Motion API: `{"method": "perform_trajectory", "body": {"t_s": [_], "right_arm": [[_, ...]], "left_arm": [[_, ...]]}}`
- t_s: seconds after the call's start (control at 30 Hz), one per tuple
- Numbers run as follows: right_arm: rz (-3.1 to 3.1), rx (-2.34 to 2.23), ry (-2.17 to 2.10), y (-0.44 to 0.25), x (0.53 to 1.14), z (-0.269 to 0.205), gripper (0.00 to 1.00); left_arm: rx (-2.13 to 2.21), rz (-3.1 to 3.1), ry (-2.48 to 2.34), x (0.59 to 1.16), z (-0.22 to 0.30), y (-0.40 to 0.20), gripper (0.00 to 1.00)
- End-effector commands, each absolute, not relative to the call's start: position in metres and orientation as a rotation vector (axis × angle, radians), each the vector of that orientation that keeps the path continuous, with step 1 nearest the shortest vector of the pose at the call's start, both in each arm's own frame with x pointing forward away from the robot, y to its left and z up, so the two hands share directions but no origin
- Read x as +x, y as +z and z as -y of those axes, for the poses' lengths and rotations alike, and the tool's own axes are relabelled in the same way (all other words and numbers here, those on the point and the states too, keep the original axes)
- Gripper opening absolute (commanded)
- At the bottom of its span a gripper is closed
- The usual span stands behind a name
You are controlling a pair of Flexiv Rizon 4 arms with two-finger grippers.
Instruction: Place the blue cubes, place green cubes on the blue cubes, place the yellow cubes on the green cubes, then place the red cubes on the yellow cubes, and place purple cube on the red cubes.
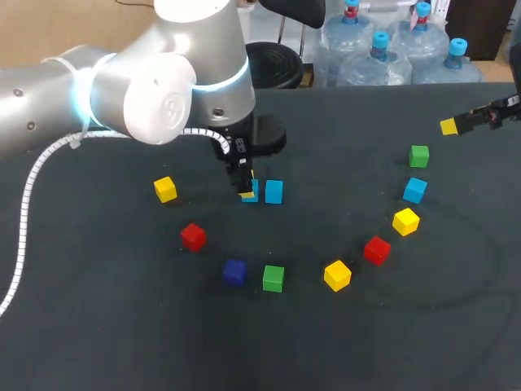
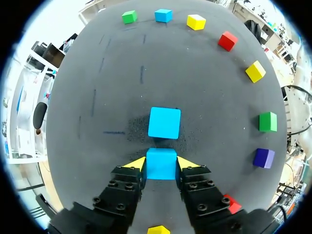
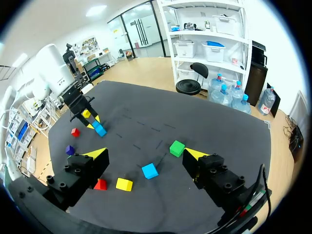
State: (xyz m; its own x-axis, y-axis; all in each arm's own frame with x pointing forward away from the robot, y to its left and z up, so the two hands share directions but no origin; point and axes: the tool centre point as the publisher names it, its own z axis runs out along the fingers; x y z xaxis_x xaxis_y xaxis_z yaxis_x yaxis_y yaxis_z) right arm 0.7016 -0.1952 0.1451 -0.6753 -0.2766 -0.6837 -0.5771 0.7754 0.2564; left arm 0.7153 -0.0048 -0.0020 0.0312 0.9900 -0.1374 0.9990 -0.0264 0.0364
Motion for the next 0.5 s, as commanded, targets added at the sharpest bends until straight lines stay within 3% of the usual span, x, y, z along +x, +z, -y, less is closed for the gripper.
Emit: {"method": "perform_trajectory", "body": {"t_s": [0.03, 0.5], "right_arm": [[-2.32, -0.635, 0.615, 0.1438, 0.7028, 0.1952, 1.0], [-2.32, -0.635, 0.615, 0.1438, 0.7028, 0.1952, 1.0]], "left_arm": [[2.166, -2.106, -0.109, 0.7159, 0.0053, -0.0027, 0.0], [2.164, -2.114, -0.106, 0.7154, 0.0022, -0.0032, 0.0]]}}
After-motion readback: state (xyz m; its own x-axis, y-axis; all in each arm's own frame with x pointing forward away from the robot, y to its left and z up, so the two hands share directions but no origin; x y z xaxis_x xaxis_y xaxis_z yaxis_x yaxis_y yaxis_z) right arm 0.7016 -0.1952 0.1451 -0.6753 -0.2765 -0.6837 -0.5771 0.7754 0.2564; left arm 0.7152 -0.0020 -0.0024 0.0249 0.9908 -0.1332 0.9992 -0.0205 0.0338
